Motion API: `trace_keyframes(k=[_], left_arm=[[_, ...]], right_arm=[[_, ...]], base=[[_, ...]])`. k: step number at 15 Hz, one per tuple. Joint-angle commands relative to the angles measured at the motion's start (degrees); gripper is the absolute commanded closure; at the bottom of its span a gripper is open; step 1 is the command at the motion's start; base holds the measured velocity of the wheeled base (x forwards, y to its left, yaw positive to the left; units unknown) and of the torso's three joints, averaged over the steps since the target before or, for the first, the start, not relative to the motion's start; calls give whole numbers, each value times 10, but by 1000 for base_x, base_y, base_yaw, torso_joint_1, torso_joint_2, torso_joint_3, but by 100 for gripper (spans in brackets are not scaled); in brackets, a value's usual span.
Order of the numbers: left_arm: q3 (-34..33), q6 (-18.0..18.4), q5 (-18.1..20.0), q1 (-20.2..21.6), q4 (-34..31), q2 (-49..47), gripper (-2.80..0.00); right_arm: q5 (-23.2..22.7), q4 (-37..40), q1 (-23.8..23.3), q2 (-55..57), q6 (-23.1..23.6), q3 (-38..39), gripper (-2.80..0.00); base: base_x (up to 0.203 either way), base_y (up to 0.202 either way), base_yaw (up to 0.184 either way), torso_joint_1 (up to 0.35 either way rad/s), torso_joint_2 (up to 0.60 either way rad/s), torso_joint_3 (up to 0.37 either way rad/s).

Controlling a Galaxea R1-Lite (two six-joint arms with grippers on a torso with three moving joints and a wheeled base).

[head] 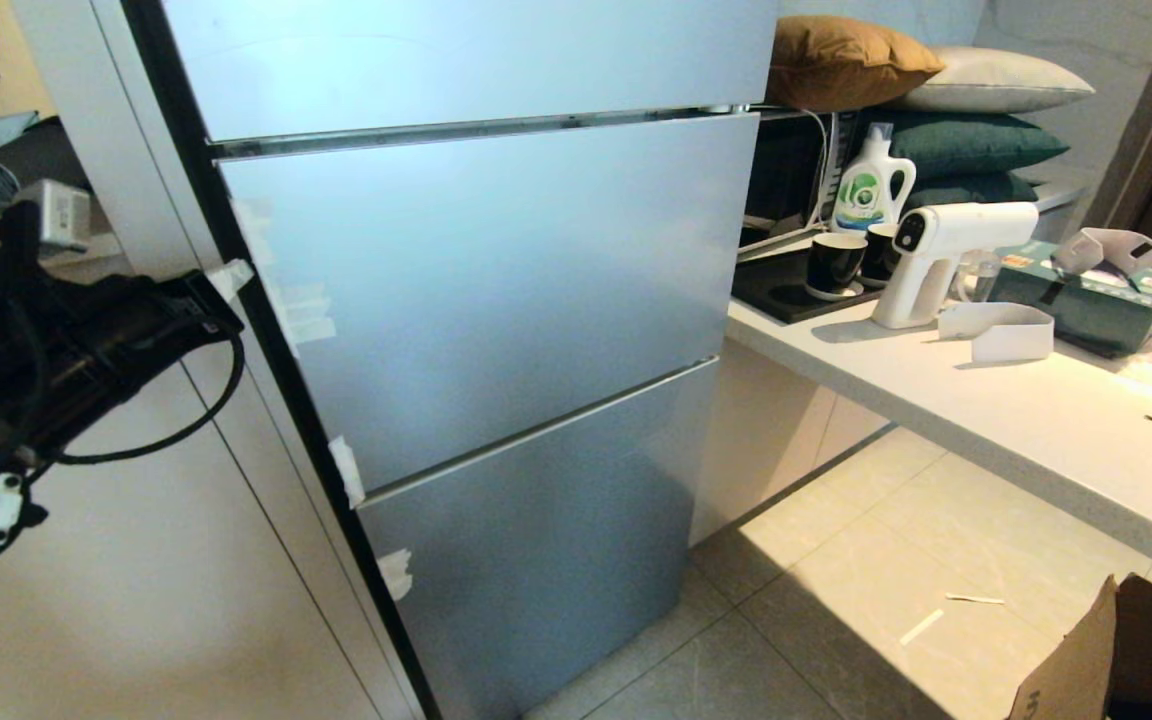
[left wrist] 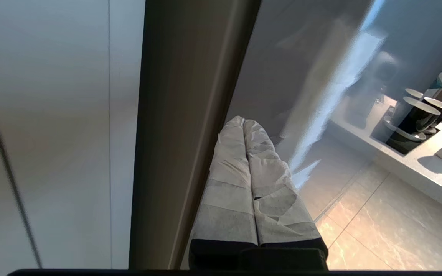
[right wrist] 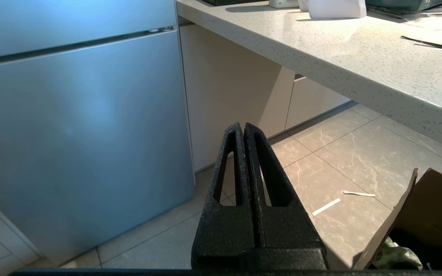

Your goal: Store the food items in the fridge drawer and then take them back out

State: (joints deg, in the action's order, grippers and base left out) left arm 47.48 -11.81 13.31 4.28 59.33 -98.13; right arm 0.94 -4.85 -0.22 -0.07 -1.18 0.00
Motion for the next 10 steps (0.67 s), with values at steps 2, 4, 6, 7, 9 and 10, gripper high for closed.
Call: trace_keyframes(k=[2, 4, 6, 7, 9, 10], left_arm=[[-1, -5, 1, -2, 6, -17, 0], [2, -24, 4, -6, 7, -13, 0], [2, -42, 5, -18, 8, -12, 0], [2, -42, 5, -20, 15, -14, 0], [-8, -43, 6, -23, 40, -17, 0], [-16, -43, 11, -25, 46, -15, 0]], right_arm=[[0, -1, 0, 0, 0, 18, 0], [0, -1, 0, 0, 0, 18, 0], [0, -1, 0, 0, 0, 18, 0], [0, -1, 0, 0, 0, 18, 0], [0, -1, 0, 0, 0, 18, 0], [0, -1, 0, 0, 0, 18, 0]], base=[[0, 0, 0, 0, 0, 0], [0, 0, 0, 0, 0, 0], [0, 0, 0, 0, 0, 0], [0, 0, 0, 0, 0, 0], [0, 0, 0, 0, 0, 0], [0, 0, 0, 0, 0, 0]])
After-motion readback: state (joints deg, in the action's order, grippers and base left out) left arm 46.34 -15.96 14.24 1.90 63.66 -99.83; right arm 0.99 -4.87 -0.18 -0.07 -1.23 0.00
